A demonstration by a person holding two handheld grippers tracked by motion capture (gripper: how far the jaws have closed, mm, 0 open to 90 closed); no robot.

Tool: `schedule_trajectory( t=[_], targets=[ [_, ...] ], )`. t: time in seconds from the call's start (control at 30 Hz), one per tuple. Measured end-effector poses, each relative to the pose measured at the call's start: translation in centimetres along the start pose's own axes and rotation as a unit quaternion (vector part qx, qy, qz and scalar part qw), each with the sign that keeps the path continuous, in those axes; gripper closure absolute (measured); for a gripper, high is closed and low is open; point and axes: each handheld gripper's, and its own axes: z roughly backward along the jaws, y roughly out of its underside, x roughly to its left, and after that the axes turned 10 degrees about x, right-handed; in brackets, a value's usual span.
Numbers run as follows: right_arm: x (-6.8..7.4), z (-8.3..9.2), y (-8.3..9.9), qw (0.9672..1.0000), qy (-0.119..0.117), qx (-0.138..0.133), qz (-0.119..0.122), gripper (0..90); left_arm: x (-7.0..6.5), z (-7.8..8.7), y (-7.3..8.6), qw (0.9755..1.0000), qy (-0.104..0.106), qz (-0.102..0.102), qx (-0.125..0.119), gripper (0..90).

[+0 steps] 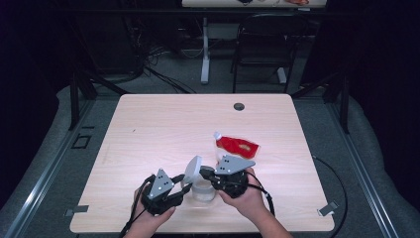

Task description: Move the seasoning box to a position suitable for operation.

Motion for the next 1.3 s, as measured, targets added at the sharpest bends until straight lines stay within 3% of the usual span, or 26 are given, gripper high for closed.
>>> schedule_trajectory(
  t=[0.93, 1.3],
  targets=[
    [-0.9, 0.1, 0.8, 0.9998, 0.011, 0.007, -0.012, 89.6, 1.3, 0.4, 0.5, 0.9999, 0.000, 0.013, -0.002, 71.7],
    [-1.3, -0.2, 1.4, 0.9993, 0.027, 0.010, -0.025, 86.5, 2.3, 0.6, 0.7, 0.9997, -0.001, 0.025, -0.002, 73.2]
  ],
)
